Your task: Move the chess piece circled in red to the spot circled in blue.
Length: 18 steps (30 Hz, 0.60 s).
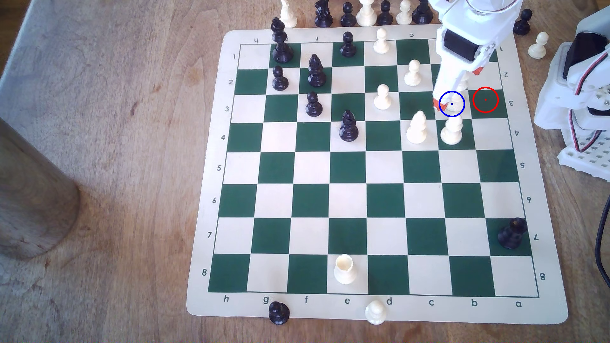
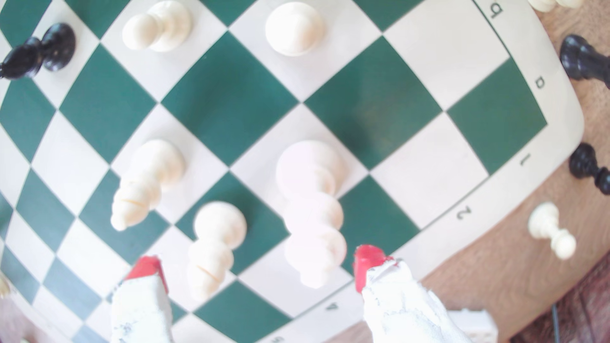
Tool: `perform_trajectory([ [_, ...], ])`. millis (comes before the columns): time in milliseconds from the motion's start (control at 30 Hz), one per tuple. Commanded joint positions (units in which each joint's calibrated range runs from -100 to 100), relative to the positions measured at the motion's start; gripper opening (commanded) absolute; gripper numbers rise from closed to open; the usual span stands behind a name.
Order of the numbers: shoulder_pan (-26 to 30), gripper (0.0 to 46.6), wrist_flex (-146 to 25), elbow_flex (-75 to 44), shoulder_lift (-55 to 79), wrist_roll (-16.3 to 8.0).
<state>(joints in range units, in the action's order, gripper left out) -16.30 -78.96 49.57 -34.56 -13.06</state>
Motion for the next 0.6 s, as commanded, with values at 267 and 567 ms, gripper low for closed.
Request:
perform_trajectory([
  [267,-2.8,37.2,-5.6,-4.0,-7.5,1.3],
  [567,-0.2,36.6,-16.1,-8.3,-17.7,1.9],
])
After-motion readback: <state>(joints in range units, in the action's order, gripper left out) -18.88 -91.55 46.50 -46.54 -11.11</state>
